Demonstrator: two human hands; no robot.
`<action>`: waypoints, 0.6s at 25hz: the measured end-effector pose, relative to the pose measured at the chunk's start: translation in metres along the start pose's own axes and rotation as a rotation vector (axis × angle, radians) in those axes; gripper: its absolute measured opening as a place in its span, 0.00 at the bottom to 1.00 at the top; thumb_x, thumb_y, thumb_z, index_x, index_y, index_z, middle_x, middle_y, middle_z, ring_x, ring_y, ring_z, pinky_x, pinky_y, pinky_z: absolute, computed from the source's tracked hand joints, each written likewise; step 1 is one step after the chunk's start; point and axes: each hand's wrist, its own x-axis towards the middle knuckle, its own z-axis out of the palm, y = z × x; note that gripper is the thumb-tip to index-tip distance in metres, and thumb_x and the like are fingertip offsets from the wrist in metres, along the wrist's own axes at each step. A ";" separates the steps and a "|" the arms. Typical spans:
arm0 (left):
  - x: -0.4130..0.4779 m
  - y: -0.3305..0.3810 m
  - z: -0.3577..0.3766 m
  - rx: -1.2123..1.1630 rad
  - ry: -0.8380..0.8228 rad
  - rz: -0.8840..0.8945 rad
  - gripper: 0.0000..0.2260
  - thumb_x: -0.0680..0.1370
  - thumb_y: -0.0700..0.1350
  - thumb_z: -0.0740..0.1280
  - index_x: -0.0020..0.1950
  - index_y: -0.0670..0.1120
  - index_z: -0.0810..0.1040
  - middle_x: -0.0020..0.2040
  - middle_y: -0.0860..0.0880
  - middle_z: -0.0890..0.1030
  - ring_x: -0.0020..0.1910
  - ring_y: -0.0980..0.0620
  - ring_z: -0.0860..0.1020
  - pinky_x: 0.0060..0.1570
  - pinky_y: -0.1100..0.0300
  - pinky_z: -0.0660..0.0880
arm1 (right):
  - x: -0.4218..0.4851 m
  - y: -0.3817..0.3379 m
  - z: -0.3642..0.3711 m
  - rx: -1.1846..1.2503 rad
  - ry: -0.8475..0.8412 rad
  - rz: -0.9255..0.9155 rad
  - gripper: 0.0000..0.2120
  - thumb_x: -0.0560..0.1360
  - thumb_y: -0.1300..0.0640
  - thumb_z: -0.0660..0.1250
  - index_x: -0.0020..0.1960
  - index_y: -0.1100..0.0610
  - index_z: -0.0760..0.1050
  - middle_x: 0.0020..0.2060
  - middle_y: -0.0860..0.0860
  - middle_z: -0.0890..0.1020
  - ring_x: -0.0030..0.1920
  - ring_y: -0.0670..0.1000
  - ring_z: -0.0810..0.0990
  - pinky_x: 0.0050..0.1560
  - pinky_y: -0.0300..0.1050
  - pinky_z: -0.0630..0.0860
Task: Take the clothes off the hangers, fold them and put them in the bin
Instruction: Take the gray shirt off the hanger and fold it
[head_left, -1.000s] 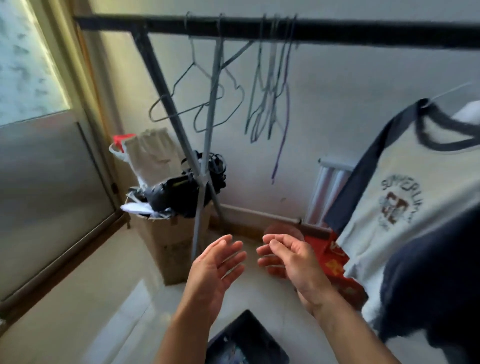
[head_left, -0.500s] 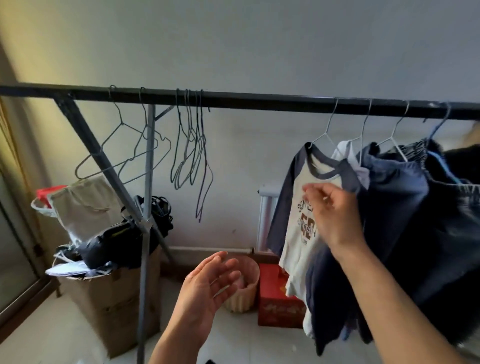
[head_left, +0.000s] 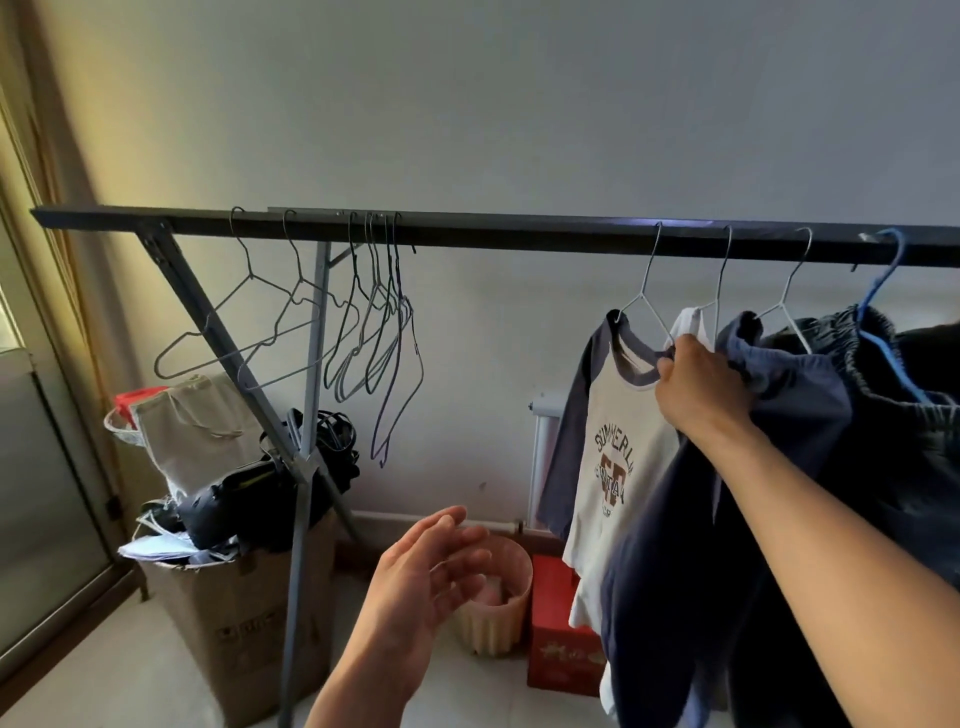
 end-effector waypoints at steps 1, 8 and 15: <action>0.001 0.000 0.001 0.000 0.006 0.007 0.10 0.80 0.42 0.63 0.59 0.42 0.79 0.47 0.42 0.85 0.41 0.46 0.81 0.48 0.51 0.77 | 0.002 0.002 0.004 0.095 0.039 -0.014 0.08 0.82 0.57 0.55 0.54 0.61 0.68 0.53 0.62 0.80 0.54 0.65 0.77 0.44 0.50 0.66; 0.004 -0.002 0.009 0.037 0.028 0.035 0.10 0.80 0.42 0.63 0.58 0.42 0.79 0.48 0.41 0.85 0.43 0.45 0.81 0.47 0.51 0.76 | 0.014 0.015 0.007 0.573 0.196 -0.144 0.15 0.81 0.54 0.57 0.39 0.60 0.67 0.30 0.52 0.72 0.34 0.55 0.71 0.37 0.49 0.66; 0.014 0.030 0.022 0.374 0.031 0.309 0.09 0.81 0.42 0.62 0.52 0.49 0.83 0.45 0.48 0.86 0.43 0.51 0.82 0.46 0.56 0.76 | -0.020 0.030 -0.023 0.615 -0.177 -0.433 0.14 0.77 0.51 0.65 0.39 0.58 0.81 0.28 0.61 0.76 0.28 0.50 0.71 0.31 0.39 0.66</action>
